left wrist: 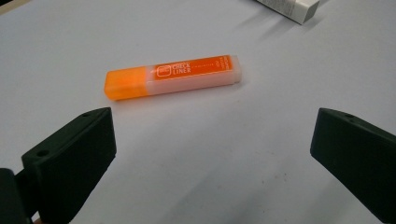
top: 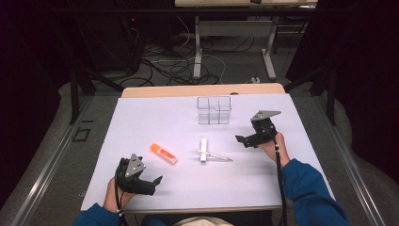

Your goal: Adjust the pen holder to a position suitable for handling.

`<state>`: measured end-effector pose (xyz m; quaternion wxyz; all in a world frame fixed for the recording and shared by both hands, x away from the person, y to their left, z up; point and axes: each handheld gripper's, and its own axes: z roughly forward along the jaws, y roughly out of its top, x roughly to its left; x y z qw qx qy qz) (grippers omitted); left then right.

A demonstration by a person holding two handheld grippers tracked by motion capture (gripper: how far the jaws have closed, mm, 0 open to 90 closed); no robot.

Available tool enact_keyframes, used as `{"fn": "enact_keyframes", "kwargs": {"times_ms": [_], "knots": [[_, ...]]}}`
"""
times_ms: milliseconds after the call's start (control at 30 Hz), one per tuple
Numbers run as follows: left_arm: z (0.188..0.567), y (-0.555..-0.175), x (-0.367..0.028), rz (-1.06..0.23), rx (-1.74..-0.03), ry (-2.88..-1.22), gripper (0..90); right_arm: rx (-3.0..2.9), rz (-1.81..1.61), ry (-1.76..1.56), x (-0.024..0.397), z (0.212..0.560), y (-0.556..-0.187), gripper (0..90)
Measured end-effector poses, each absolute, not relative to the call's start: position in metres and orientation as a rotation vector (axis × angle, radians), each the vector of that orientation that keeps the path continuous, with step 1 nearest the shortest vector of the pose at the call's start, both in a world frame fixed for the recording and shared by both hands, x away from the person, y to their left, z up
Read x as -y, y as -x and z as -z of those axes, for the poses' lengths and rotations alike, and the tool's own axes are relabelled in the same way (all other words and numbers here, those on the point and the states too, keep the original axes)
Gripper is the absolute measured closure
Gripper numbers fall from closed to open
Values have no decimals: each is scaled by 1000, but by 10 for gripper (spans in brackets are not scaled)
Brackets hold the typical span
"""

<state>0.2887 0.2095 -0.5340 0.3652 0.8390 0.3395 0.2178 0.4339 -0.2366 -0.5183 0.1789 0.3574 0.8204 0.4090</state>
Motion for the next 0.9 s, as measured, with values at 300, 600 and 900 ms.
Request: {"fn": "enact_keyframes", "kwargs": {"times_ms": [300, 600, 900], "knots": [[534, -289, -209, -538, -869, -2173, 1, -2276, -1110, -1074, 230, 524, -460, 341], [534, -289, -209, -540, -875, -2173, 1, -2200, -1141, -1209, 226, 529, -493, 790], [534, -289, -210, -543, -876, -2171, 1, -2183, -1146, -1262, 216, 537, -513, 900]]}}
